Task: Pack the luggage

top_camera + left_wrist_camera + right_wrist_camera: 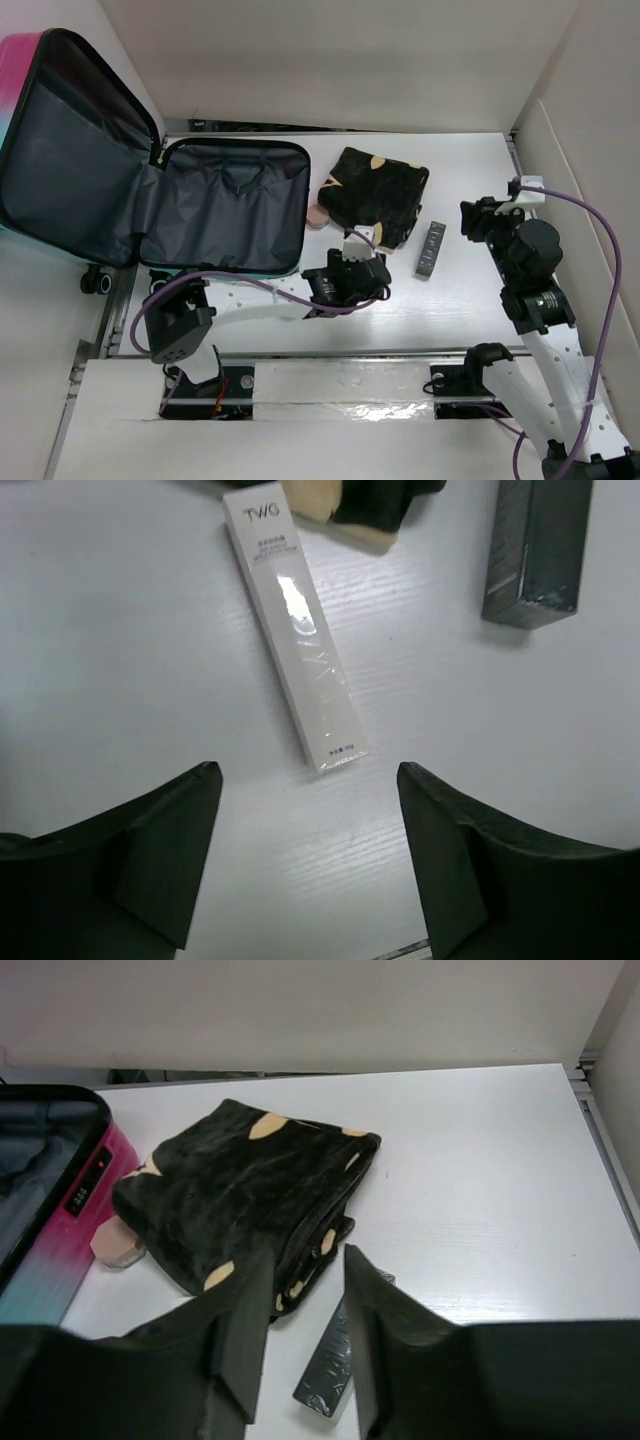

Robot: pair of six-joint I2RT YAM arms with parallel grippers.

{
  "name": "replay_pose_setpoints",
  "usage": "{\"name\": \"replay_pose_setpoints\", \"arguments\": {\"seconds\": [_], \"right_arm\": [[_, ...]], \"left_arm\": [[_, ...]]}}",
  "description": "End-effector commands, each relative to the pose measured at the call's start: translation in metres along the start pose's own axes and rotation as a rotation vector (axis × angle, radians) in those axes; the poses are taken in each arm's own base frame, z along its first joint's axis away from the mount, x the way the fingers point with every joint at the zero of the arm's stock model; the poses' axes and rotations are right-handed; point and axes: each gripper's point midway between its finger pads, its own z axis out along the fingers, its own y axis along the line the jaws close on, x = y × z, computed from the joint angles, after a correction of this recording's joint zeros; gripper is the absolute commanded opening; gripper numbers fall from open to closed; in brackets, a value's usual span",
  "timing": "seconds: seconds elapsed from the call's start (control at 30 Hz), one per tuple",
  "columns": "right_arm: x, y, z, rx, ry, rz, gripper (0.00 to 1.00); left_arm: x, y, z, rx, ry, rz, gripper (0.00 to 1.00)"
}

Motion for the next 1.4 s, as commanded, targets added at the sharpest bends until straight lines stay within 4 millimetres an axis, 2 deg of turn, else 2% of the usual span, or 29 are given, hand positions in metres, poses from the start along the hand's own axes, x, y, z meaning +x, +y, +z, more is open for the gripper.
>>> {"name": "replay_pose_setpoints", "arguments": {"seconds": [0.0, 0.1, 0.23, 0.43, 0.5, 0.53, 0.63, 0.7, 0.73, 0.77, 0.8, 0.83, 0.9, 0.93, 1.0, 1.03, 1.1, 1.13, 1.17, 1.2, 1.23, 1.27, 1.3, 1.33, 1.37], "right_arm": [[-0.021, 0.002, -0.003, -0.008, -0.087, -0.001, 0.43], [-0.017, 0.009, -0.003, -0.034, -0.078, -0.007, 0.49], [-0.014, 0.017, -0.003, -0.072, -0.065, -0.022, 0.53], [-0.013, 0.021, -0.005, -0.092, -0.060, -0.029, 0.53], [-0.013, 0.022, -0.005, -0.095, -0.060, -0.029, 0.53], [-0.013, 0.022, -0.005, -0.095, -0.060, -0.029, 0.53], [-0.013, 0.022, -0.005, -0.098, -0.061, -0.029, 0.53], [-0.012, 0.023, -0.004, -0.099, -0.059, -0.030, 0.53], [-0.013, 0.023, -0.004, -0.101, -0.060, -0.030, 0.53], [-0.012, 0.023, -0.004, -0.102, -0.060, -0.030, 0.53], [-0.013, 0.023, -0.004, -0.103, -0.062, -0.030, 0.53], [-0.013, 0.023, -0.005, -0.103, -0.065, -0.029, 0.53], [-0.013, 0.023, -0.004, -0.100, -0.066, -0.028, 0.53], [-0.012, 0.023, -0.003, -0.100, -0.065, -0.028, 0.53], [-0.009, 0.023, 0.000, -0.099, -0.054, -0.025, 0.53], [-0.008, 0.023, 0.001, -0.102, -0.052, -0.026, 0.53], [-0.005, 0.026, 0.005, -0.113, -0.037, -0.027, 0.53], [-0.003, 0.026, 0.006, -0.116, -0.029, -0.028, 0.53], [-0.002, 0.028, 0.006, -0.121, -0.025, -0.027, 0.53], [-0.002, 0.028, 0.007, -0.122, -0.022, -0.028, 0.53], [-0.002, 0.031, 0.007, -0.132, -0.024, -0.028, 0.53], [-0.002, 0.031, 0.008, -0.132, -0.025, -0.027, 0.53], [0.000, 0.032, 0.008, -0.143, -0.022, -0.027, 0.53], [0.003, 0.036, 0.010, -0.161, -0.018, -0.024, 0.54], [0.007, 0.036, 0.012, -0.163, -0.012, -0.023, 0.54]], "left_arm": [[0.005, 0.001, 0.000, -0.060, 0.004, -0.057, 0.70], [0.008, -0.001, 0.011, -0.097, 0.004, -0.048, 0.74], [0.004, -0.009, 0.038, -0.115, 0.009, -0.044, 0.77], [0.007, -0.007, 0.076, -0.148, 0.036, -0.010, 0.75], [0.005, 0.003, 0.086, -0.186, 0.031, -0.006, 0.72], [0.011, 0.003, 0.091, -0.187, 0.043, 0.013, 0.71], [0.019, 0.011, 0.107, -0.203, 0.064, 0.027, 0.63], [0.024, 0.007, 0.113, -0.191, 0.080, 0.038, 0.40], [0.027, 0.008, 0.115, -0.195, 0.085, 0.049, 0.23], [0.023, 0.006, 0.114, -0.189, 0.084, 0.053, 0.05], [0.020, 0.003, 0.110, -0.177, 0.088, 0.057, 0.02], [0.005, -0.007, 0.095, -0.146, 0.062, 0.056, 0.00], [-0.017, -0.007, 0.069, -0.154, -0.003, 0.067, 0.00], [-0.046, -0.009, 0.045, -0.124, -0.055, 0.035, 0.00], [-0.062, -0.001, 0.018, -0.115, -0.102, 0.021, 0.02], [-0.089, 0.004, -0.006, -0.083, -0.155, -0.032, 0.03], [-0.101, 0.039, -0.013, -0.128, -0.177, -0.067, 0.07], [-0.118, 0.053, -0.026, -0.125, -0.211, -0.122, 0.08], [-0.116, 0.075, -0.027, -0.161, -0.205, -0.138, 0.10], [-0.125, 0.100, -0.025, -0.200, -0.211, -0.184, 0.11], [-0.140, 0.115, -0.038, -0.206, -0.254, -0.229, 0.13], [-0.139, 0.136, -0.040, -0.252, -0.274, -0.252, 0.22], [-0.151, 0.172, -0.044, -0.348, -0.327, -0.304, 0.25], [-0.164, 0.192, -0.058, -0.379, -0.377, -0.355, 0.31], [-0.169, 0.213, -0.061, -0.425, -0.415, -0.385, 0.57]]}}
